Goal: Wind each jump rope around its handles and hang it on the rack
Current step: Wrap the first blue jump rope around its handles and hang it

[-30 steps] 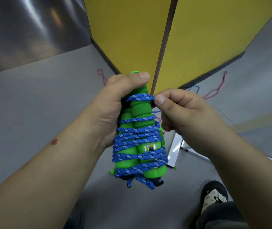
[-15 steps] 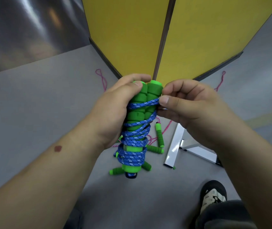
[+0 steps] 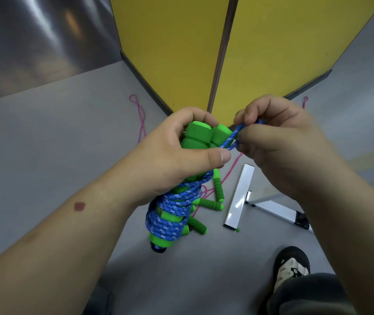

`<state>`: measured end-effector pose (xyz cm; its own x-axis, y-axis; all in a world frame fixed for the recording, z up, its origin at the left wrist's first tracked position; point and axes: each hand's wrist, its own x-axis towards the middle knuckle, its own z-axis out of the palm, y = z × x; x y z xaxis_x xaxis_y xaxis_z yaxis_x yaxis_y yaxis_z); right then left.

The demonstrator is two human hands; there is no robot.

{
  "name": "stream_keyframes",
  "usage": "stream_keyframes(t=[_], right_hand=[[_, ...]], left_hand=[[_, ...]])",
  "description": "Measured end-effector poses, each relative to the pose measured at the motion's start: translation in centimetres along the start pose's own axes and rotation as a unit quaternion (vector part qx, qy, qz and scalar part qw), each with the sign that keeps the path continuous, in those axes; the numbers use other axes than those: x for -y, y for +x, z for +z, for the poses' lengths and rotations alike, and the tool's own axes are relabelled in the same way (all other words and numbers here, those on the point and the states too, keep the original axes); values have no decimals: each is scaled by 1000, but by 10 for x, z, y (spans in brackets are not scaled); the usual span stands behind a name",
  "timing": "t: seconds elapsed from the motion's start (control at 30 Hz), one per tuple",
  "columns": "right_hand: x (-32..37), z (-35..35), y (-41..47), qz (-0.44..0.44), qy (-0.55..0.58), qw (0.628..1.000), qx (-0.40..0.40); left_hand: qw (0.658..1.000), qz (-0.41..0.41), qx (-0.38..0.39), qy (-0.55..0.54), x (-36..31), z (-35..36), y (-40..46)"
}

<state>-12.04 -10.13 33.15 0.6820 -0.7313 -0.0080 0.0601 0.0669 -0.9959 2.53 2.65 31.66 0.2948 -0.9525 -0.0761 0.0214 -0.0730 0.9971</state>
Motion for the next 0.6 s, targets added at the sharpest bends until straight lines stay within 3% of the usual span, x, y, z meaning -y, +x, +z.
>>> stream_keyframes(t=[0.37,0.6], right_hand=[[2,8,-7,16,23,1000,-8],[3,13,-10,14,-18,1000,-5]], left_hand=[[998,-38,41,-32,-6,-11,-1],[999,-22,37,32,-8,-15,-1]])
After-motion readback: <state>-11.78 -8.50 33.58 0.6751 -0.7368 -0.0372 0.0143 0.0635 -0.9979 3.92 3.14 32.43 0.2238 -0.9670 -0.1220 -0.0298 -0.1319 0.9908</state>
